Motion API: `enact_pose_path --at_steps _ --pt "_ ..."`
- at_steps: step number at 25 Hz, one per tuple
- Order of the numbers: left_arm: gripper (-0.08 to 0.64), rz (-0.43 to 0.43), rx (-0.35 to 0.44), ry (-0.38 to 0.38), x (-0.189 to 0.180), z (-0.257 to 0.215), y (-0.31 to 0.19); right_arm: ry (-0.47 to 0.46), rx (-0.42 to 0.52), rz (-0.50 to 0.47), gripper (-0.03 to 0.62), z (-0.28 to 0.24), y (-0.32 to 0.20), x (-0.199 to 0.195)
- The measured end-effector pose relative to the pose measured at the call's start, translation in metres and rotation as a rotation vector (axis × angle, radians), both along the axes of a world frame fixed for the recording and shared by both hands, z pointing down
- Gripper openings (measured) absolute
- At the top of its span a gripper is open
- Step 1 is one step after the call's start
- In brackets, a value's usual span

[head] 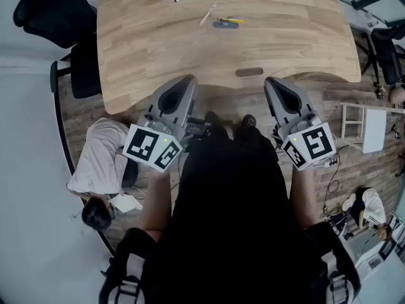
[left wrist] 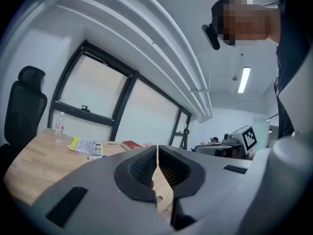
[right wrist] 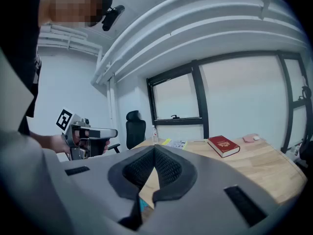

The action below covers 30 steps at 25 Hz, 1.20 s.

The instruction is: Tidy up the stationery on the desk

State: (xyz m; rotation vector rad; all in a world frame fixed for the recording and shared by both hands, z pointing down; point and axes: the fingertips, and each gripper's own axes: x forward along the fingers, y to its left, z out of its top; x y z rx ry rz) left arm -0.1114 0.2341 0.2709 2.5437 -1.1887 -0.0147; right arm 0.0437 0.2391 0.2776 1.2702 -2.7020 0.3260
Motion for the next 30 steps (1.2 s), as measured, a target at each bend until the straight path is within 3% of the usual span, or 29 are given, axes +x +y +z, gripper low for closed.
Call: enact_pose_path --at_steps 10,17,22,30 --pt "0.041 0.025 0.01 -0.01 -0.007 -0.004 0.008 -0.073 -0.01 0.067 0.02 -0.003 0.001 0.0" --pt "0.041 0.081 -0.023 0.004 0.003 0.005 -0.001 -0.016 -0.03 0.095 0.021 0.003 -0.006 0.004" --pt "0.041 0.086 -0.04 0.004 0.017 0.014 -0.018 0.009 -0.067 0.051 0.021 0.018 -0.024 0.005" --pt "0.041 0.019 -0.027 -0.015 0.036 0.0 -0.07 -0.04 -0.038 -0.008 0.021 0.015 -0.096 0.022"
